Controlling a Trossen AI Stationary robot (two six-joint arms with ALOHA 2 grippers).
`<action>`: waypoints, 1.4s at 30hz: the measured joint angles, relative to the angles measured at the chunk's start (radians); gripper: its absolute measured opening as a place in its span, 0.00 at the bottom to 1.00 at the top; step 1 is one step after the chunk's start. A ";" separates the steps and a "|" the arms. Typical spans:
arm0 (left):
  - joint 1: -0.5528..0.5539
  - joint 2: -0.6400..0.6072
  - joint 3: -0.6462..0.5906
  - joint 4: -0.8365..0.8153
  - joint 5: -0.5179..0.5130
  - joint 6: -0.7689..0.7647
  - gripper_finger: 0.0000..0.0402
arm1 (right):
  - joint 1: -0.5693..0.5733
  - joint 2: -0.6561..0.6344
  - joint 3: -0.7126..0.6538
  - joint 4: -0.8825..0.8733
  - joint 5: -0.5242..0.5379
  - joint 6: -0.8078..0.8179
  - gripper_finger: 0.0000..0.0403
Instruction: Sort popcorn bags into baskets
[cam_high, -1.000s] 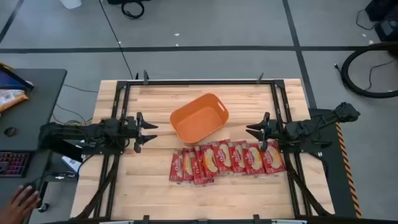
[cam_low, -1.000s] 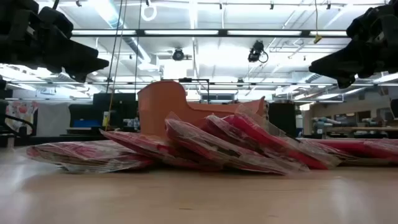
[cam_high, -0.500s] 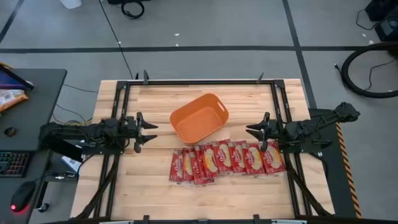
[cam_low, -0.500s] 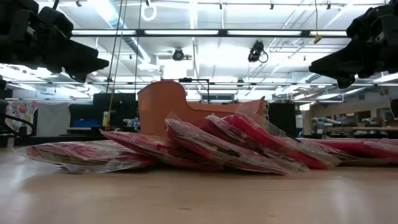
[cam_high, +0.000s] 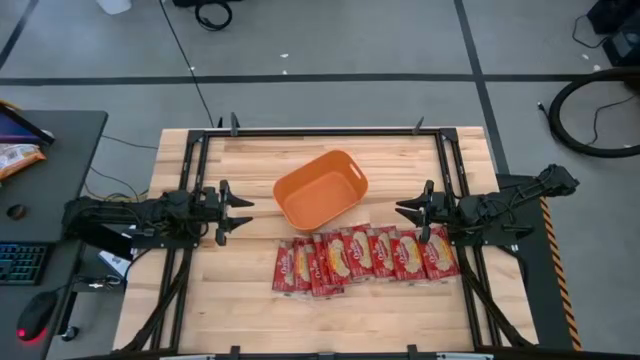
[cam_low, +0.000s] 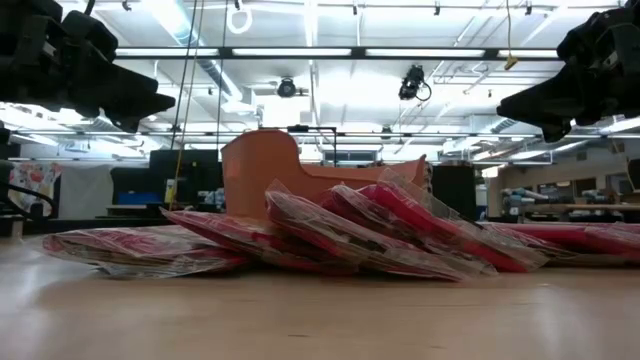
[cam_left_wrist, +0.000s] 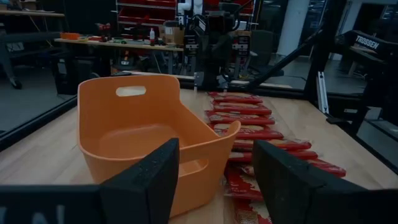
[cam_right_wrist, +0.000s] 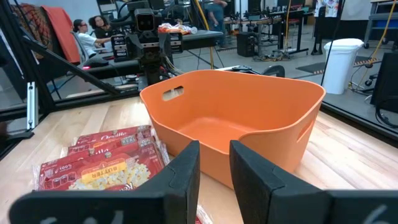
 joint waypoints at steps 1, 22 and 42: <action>0.000 0.000 0.000 0.000 0.000 0.000 0.51 | 0.000 0.000 0.000 0.000 0.000 0.000 0.23; 0.000 0.000 0.000 0.000 0.000 0.000 0.51 | 0.000 0.000 0.000 0.000 0.000 0.000 0.23; 0.000 0.000 0.000 0.229 0.011 -0.094 0.51 | -0.025 0.004 0.001 0.751 -0.175 -0.176 0.23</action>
